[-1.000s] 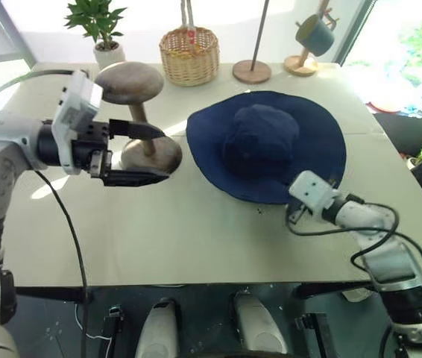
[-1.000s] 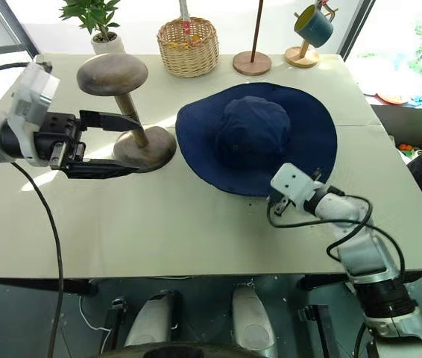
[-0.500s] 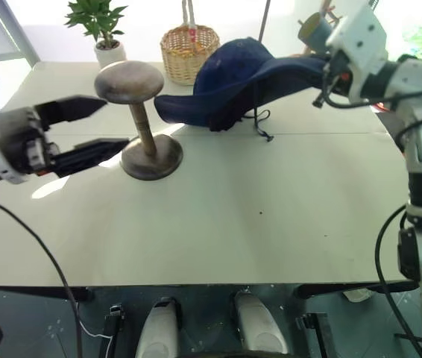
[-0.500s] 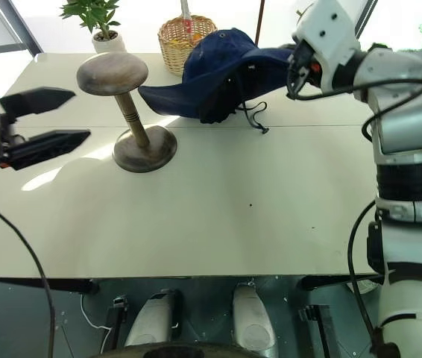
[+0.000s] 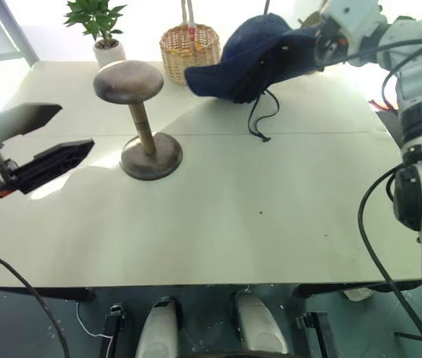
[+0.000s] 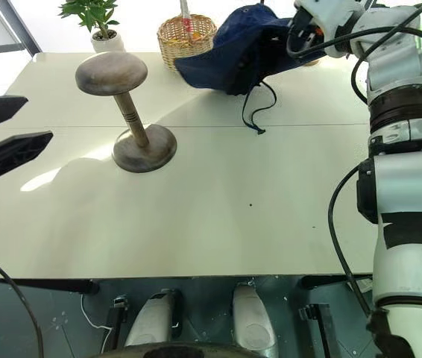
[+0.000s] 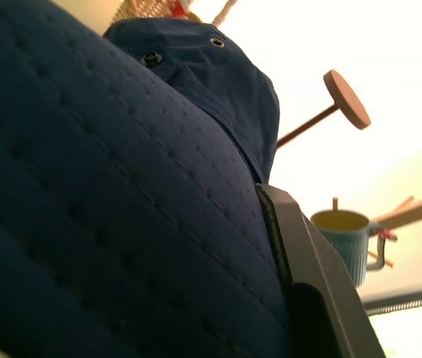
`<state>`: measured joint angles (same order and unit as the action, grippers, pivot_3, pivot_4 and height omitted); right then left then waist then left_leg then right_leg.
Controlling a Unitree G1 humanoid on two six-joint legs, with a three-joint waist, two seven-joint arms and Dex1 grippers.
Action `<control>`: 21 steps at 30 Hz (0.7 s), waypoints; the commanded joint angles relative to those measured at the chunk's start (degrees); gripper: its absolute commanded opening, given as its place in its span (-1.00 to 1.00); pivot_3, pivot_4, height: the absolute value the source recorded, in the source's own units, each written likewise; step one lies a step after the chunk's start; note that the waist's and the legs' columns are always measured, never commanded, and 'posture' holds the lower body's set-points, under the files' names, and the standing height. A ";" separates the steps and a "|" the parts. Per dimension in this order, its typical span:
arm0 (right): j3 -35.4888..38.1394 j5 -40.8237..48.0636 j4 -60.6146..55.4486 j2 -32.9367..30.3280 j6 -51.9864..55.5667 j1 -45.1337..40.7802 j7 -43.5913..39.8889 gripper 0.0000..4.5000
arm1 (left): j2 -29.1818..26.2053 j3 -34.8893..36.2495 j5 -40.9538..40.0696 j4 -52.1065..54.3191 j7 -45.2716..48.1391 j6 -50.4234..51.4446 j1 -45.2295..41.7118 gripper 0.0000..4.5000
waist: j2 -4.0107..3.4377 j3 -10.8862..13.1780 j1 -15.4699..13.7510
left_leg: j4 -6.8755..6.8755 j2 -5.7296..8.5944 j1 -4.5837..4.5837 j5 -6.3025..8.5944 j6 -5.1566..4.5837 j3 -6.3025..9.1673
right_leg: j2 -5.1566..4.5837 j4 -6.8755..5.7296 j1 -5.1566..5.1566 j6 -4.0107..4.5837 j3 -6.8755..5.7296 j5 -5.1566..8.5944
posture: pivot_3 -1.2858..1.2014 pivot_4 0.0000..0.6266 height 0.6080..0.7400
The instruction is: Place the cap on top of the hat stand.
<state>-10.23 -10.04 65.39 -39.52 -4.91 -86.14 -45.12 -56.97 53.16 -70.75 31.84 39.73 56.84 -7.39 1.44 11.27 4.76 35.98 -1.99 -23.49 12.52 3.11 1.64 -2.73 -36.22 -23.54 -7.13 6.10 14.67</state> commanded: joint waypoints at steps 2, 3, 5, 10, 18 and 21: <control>4.43 3.20 1.10 1.97 -0.49 -7.99 -1.11 -0.99 | -0.81 2.88 -1.54 -0.50 -0.92 -2.04 0.81 1.00 | -0.20 0.13 0.98 | 0.00 0.00 0.00 0.00 0.00 0.00 | 0.00 -0.04 -0.02 -0.01 0.00 -0.01 | 0.03 -0.52 1.00; 5.30 3.95 1.42 2.81 0.26 -9.15 -1.47 -0.99 | -0.68 3.20 -1.54 -0.88 -0.99 -2.13 1.23 1.00 | -0.23 0.14 1.38 | -0.01 0.00 0.00 0.00 0.00 0.00 | 0.02 -0.06 -0.04 -0.01 0.01 -0.01 | 0.03 -0.52 1.00; 6.54 4.74 1.81 4.40 0.75 -11.16 -1.40 -0.99 | -0.25 3.95 -0.57 -1.49 -0.63 -2.57 2.85 1.00 | -0.24 0.15 2.33 | -0.10 -0.01 0.00 0.00 0.00 0.00 | 0.03 -0.17 -0.16 -0.08 0.02 -0.04 | 0.03 -0.52 1.00; 9.59 6.79 2.35 8.82 1.66 -15.96 1.47 -0.99 | 0.17 4.83 -0.02 -2.14 -0.77 -4.16 5.24 1.00 | -0.22 0.14 2.57 | -0.33 -0.02 0.00 0.00 0.00 0.02 | 0.05 -0.46 -0.42 -0.12 0.01 -0.06 | 0.03 -0.52 1.00; 10.82 6.65 3.89 15.78 -0.62 -20.85 9.37 -0.99 | 0.82 6.10 -0.63 -1.28 -2.18 -5.78 7.27 1.00 | -0.23 0.14 2.59 | -0.33 -0.01 -0.09 -0.03 0.05 0.02 | 0.08 -0.91 -0.77 0.04 0.03 0.03 | 0.03 -0.52 1.00; 12.11 8.48 3.49 19.22 -1.35 -22.24 10.20 -0.99 | 1.69 7.57 -1.06 -0.75 -2.95 -6.07 8.75 1.00 | -0.20 0.13 2.60 | -0.32 -0.01 -0.11 -0.03 0.05 0.01 | 0.07 -0.89 -0.77 0.11 0.03 0.07 | 0.03 -0.52 1.00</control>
<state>0.05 -3.39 70.19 -21.06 -4.39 -104.89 -35.90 -55.49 58.08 -70.79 30.00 37.20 52.02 1.17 1.23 11.40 7.36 35.66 -1.99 -23.59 12.49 3.16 1.65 -2.67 -37.12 -24.31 -7.01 6.13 14.74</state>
